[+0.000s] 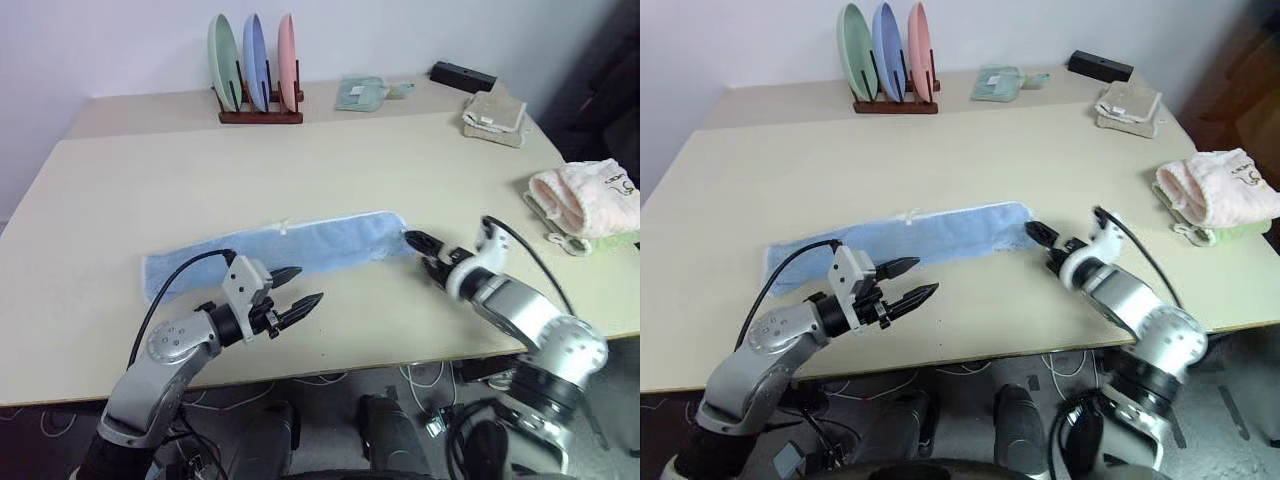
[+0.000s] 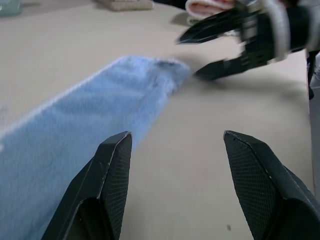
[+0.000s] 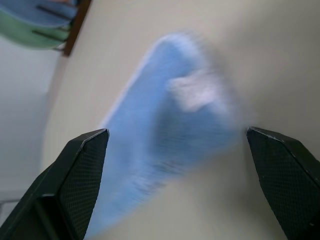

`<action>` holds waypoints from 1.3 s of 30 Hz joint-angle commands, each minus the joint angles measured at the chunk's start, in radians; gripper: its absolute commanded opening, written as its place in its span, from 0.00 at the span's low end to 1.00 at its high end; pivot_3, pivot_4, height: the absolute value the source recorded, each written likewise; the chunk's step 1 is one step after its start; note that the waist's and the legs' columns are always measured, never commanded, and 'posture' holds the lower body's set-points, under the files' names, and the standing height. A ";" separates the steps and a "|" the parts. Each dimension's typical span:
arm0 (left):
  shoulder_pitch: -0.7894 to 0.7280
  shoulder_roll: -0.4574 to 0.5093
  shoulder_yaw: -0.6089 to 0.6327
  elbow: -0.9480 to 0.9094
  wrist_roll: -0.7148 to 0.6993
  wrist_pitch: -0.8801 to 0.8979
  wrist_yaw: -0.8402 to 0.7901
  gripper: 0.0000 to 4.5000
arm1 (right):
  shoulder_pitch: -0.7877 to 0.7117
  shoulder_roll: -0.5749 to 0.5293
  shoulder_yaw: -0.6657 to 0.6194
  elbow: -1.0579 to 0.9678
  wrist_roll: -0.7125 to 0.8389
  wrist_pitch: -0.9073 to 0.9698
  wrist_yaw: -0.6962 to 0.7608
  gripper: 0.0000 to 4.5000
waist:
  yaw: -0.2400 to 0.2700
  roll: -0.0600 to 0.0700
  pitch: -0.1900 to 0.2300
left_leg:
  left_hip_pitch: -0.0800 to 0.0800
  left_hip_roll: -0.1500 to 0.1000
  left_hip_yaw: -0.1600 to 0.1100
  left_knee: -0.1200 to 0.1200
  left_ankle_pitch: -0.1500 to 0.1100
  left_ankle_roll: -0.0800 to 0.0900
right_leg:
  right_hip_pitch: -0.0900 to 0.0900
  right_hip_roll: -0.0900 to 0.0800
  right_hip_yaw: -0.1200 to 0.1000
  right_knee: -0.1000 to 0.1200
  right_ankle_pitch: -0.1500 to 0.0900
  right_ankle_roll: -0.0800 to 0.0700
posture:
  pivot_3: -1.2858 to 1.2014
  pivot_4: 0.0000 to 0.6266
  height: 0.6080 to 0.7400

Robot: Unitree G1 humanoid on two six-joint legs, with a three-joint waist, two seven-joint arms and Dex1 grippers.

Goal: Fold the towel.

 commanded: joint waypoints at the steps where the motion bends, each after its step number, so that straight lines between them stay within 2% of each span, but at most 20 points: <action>1: 0.000 -0.007 -0.008 -0.027 0.009 -0.010 0.008 0.66 | -0.007 -0.013 0.031 0.033 0.002 -0.025 0.000 0.99 | 0.002 0.000 0.000 | 0.000 0.000 0.000 0.000 0.000 0.000 | 0.000 0.000 0.000 0.000 0.000 0.000 | 0.52 0.24 1.00; 9: -0.004 -0.009 -0.007 -0.024 0.012 -0.012 0.010 0.66 | -0.002 -0.022 0.063 0.050 0.000 -0.082 -0.004 0.99 | 0.001 0.000 0.000 | 0.000 -0.001 -0.001 0.000 -0.001 0.001 | 0.000 -0.001 0.000 0.000 0.000 0.000 | 0.52 0.24 1.00; 10: -0.006 -0.009 -0.007 -0.023 0.012 -0.012 0.010 0.66 | -0.004 -0.022 0.066 0.053 -0.021 -0.104 -0.004 0.94 | 0.001 0.000 0.000 | 0.000 -0.001 -0.001 0.000 -0.001 0.001 | 0.000 -0.001 0.000 0.000 0.000 0.000 | 0.52 0.24 1.00; 13: -0.009 -0.008 -0.008 -0.022 0.012 -0.013 0.010 0.66 | -0.007 -0.027 0.069 0.055 -0.048 -0.151 -0.004 0.72 | 0.001 0.000 0.000 | 0.000 -0.001 -0.001 0.000 -0.001 0.001 | 0.000 -0.001 0.000 0.000 0.000 0.000 | 0.52 0.24 1.00; 17: -0.009 -0.007 -0.005 -0.025 0.008 -0.009 0.010 0.66 | 0.003 -0.040 0.064 0.036 -0.046 -0.171 -0.005 0.24 | 0.005 0.000 0.000 | -0.001 -0.001 -0.001 0.001 -0.001 0.001 | 0.000 -0.001 0.000 -0.001 0.000 0.000 | 0.52 0.24 1.00; 19: -0.006 -0.006 -0.006 -0.024 0.009 -0.010 0.009 0.66 | 0.014 -0.056 0.060 0.010 -0.040 -0.175 -0.007 0.04 | 0.007 0.000 0.000 | -0.001 -0.001 -0.001 0.001 -0.001 0.001 | 0.000 -0.001 0.000 -0.001 0.000 0.000 | 0.52 0.24 1.00; 23: -0.003 -0.008 -0.006 -0.024 0.006 -0.009 0.009 0.66 | 0.048 -0.143 0.043 -0.073 -0.027 -0.173 0.009 0.02 | 0.023 0.001 0.001 | -0.001 -0.002 -0.001 0.001 -0.001 0.001 | 0.000 -0.002 0.000 -0.001 0.000 0.000 | 0.52 0.24 1.00; 27: -0.004 -0.012 -0.013 -0.015 0.007 -0.013 0.004 0.66 | 0.070 -0.308 0.026 -0.109 -0.044 -0.153 0.072 0.02 | 0.026 0.003 0.002 | -0.002 -0.003 0.000 0.002 -0.001 0.001 | 0.000 -0.003 0.000 -0.002 -0.001 0.000 | 0.52 0.24 1.00; 31: -0.027 -0.019 -0.025 0.009 0.008 -0.017 -0.009 0.66 | 0.086 -0.520 0.065 -0.121 -0.142 -0.142 0.230 0.02 | 0.027 0.003 0.002 | -0.002 -0.003 0.003 0.002 -0.001 0.001 | 0.001 -0.004 0.000 -0.003 -0.003 -0.001 | 0.52 0.24 1.00; 35: -0.050 -0.025 -0.034 0.033 0.013 -0.024 -0.017 0.66 | 0.103 -0.654 0.184 -0.172 -0.294 -0.206 0.426 0.02 | 0.021 0.003 0.002 | -0.002 -0.003 0.004 0.001 -0.001 0.001 | 0.001 -0.003 0.000 -0.002 -0.003 -0.001 | 0.52 0.24 1.00; 39: -0.056 -0.024 -0.030 0.034 0.011 -0.023 -0.020 0.66 | 0.121 -0.790 0.372 -0.294 -0.494 -0.362 0.694 0.02 | 0.025 0.003 0.002 | -0.002 -0.003 0.004 0.002 -0.001 0.002 | 0.001 -0.004 0.000 -0.003 -0.003 0.002 | 0.52 0.24 1.00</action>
